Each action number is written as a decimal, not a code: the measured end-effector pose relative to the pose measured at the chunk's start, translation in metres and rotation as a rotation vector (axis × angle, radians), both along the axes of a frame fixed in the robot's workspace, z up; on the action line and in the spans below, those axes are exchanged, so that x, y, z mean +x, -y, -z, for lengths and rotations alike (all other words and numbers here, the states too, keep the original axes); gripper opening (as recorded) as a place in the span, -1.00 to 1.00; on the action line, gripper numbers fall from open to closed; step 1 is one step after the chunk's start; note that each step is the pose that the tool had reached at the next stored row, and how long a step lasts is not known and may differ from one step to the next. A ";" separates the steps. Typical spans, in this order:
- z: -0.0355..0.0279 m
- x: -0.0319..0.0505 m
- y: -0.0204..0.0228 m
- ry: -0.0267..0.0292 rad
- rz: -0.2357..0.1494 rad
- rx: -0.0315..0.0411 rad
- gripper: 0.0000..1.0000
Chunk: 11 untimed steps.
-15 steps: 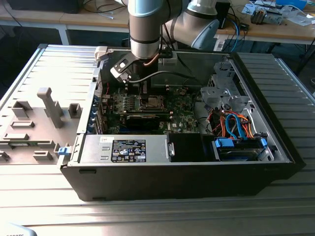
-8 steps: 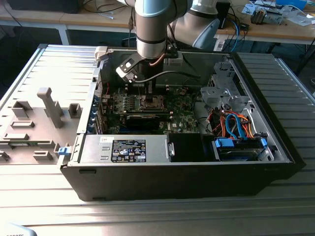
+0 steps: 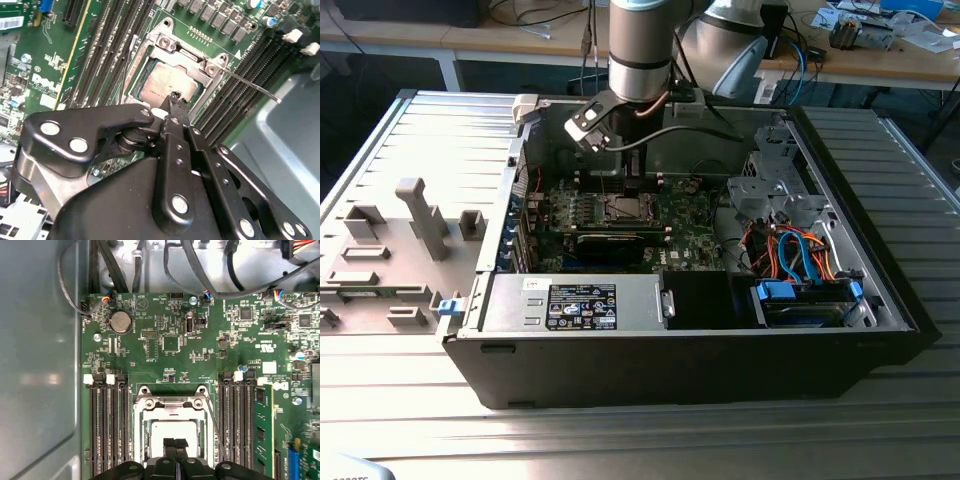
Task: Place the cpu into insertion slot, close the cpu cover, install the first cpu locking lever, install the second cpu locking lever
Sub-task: 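Close the cpu cover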
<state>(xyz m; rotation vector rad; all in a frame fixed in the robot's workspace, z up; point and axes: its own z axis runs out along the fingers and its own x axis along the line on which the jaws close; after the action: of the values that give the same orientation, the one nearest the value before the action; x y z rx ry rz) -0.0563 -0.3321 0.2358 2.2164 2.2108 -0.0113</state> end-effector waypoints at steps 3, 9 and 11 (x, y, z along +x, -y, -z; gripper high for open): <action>-0.0022 0.0000 0.0000 0.0000 0.000 0.0005 -0.79; -0.0056 0.0000 0.0000 -0.0001 0.000 0.0005 -0.79; -0.0066 0.0000 0.0000 0.0000 0.000 0.0006 -0.79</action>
<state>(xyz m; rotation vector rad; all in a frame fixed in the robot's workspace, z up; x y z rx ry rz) -0.0563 -0.3321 0.2424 2.2167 2.2111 -0.0107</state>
